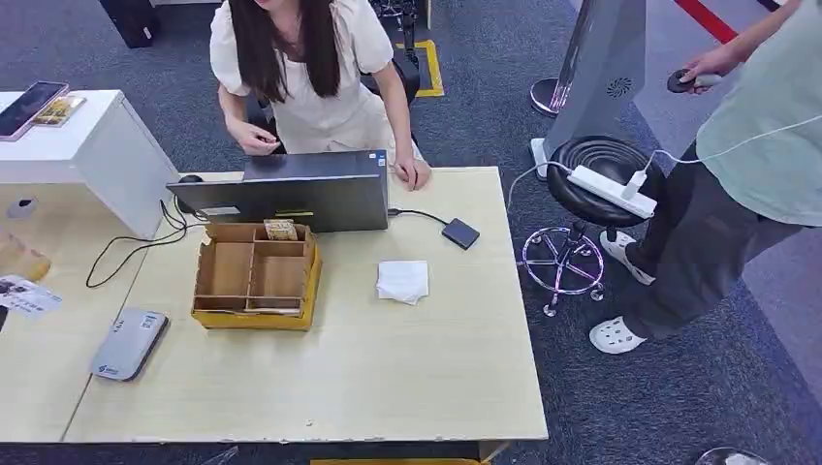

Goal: Pass the card to the sensor for recognition and then transmit it.

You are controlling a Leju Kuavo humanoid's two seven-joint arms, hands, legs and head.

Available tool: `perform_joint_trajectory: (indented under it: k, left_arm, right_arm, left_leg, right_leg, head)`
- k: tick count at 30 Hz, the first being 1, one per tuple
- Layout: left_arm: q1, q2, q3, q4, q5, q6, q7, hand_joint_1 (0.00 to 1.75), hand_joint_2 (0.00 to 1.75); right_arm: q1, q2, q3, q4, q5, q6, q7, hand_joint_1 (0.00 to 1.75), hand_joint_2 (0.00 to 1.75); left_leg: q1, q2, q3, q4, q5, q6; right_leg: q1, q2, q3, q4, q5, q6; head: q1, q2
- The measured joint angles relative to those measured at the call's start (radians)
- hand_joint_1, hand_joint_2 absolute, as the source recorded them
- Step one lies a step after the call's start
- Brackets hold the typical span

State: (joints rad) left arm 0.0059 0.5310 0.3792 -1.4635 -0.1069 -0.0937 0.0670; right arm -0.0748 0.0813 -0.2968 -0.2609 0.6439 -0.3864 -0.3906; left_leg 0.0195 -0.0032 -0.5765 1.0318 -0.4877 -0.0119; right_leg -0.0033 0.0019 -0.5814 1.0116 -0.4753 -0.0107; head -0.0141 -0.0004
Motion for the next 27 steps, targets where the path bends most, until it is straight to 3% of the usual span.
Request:
perform_joint_trajectory:
  k: [4, 5, 12, 20, 26, 27]
  left_arm:
    - [-0.015, -0.025, -0.01, 0.041, -0.018, 0.063, 0.013, 1.59, 1.75]
    - [-0.018, -0.028, -0.012, 0.049, -0.045, 0.086, 0.012, 1.75, 1.75]
    - [-0.048, -0.054, -0.06, 0.073, -0.32, 0.281, -0.028, 1.75, 1.75]
    - [-0.047, -0.062, -0.076, 0.074, -0.416, 0.307, -0.031, 1.75, 1.75]
    - [-0.014, -0.052, -0.082, 0.072, -0.723, 0.497, -0.086, 1.52, 1.75]
    - [-0.005, -0.05, -0.082, 0.067, -0.803, 0.548, -0.102, 1.29, 1.75]
  right_arm:
    - [0.0, 0.001, -0.003, 0.0, 0.002, -0.008, 0.006, 0.0, 1.75]
    - [0.0, 0.001, -0.003, 0.0, 0.002, -0.008, 0.006, 0.0, 1.75]
    - [0.002, 0.002, -0.005, 0.0, 0.006, -0.007, 0.016, 0.0, 1.75]
    - [0.004, 0.003, -0.005, 0.0, 0.009, -0.004, 0.017, 0.0, 1.75]
    - [0.005, 0.004, -0.005, 0.0, 0.019, 0.009, 0.017, 0.0, 1.75]
    - [0.005, 0.003, -0.005, 0.0, 0.021, 0.01, 0.017, 0.0, 1.75]
  left_leg:
    - [0.0, 0.0, 0.0, 0.0, 0.0, 0.0]
    - [0.0, 0.001, 0.0, 0.0, 0.0, 0.0]
    - [0.0, 0.001, 0.0, 0.0, 0.0, 0.0]
    - [0.0, 0.001, 0.0, 0.0, 0.0, 0.0]
    - [0.0, 0.002, 0.0, 0.0, 0.0, 0.0]
    - [0.0, 0.002, 0.0, 0.0, 0.0, 0.0]
  right_leg:
    - [0.0, 0.001, 0.0, 0.0, 0.0, 0.0]
    - [0.0, 0.001, 0.0, 0.0, 0.0, 0.0]
    - [0.0, 0.001, 0.0, 0.0, 0.0, 0.0]
    - [0.0, 0.001, 0.0, 0.0, 0.0, 0.0]
    - [0.0, 0.002, -0.001, 0.0, 0.0, 0.0]
    - [0.0, 0.002, -0.001, 0.0, 0.0, 0.0]
  head:
    - [0.0, 0.0]
    - [0.0, 0.0]
    - [0.0, 0.0]
    - [0.0, 0.0]
    - [0.0, 0.0]
    - [0.0, 0.0]
